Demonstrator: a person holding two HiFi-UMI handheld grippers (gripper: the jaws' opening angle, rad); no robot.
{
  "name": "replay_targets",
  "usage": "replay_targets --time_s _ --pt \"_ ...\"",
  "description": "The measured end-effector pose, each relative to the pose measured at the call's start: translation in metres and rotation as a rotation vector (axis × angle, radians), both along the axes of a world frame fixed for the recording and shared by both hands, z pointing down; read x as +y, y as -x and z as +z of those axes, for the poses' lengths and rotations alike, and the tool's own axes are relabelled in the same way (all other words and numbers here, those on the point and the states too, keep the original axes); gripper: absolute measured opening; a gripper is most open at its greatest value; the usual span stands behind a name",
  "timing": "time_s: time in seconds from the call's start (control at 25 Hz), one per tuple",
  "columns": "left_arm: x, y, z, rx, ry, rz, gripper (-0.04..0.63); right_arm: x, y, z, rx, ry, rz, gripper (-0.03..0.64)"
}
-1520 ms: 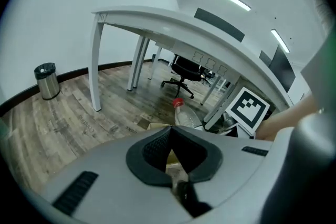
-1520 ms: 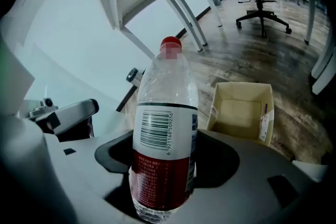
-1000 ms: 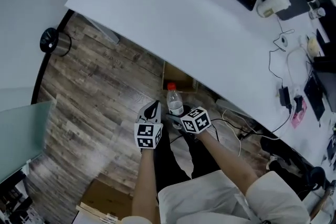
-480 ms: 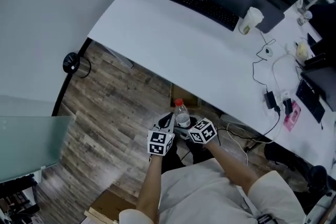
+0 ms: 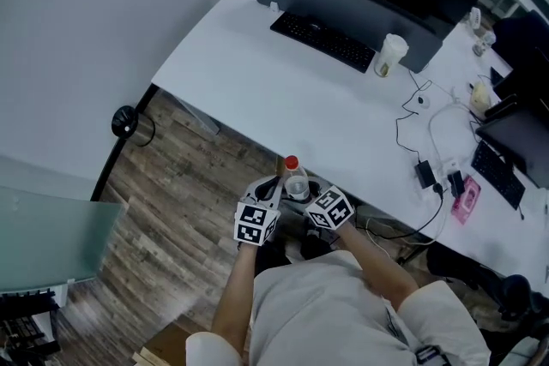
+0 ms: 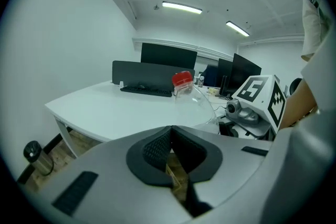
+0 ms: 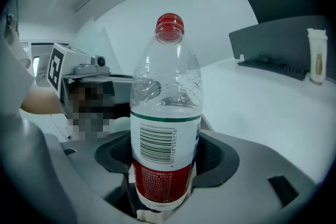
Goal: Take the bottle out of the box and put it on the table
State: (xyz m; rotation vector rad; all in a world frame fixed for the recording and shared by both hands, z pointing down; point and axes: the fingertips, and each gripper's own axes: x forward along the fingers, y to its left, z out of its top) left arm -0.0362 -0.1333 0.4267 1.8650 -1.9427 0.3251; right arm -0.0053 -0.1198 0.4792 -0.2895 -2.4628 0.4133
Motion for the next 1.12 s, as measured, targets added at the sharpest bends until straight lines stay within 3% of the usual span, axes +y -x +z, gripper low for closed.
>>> replay_targets --time_s 0.52,0.76,1.12 --pt "-0.106 -0.026 -0.034 -0.058 -0.029 0.164 0.014 -0.112 -0.015 -0.036 -0.123 -0.218 0.100 0.318" --pt "-0.144 -0.051 -0.024 -0.118 0.008 0.262 0.014 -0.157 -0.030 -0.021 -0.122 -0.245 0.181 0.318" --pt "-0.171 -0.065 -0.010 -0.091 0.033 0.319 0.014 -0.190 -0.039 0.005 -0.116 -0.290 0.231 0.318"
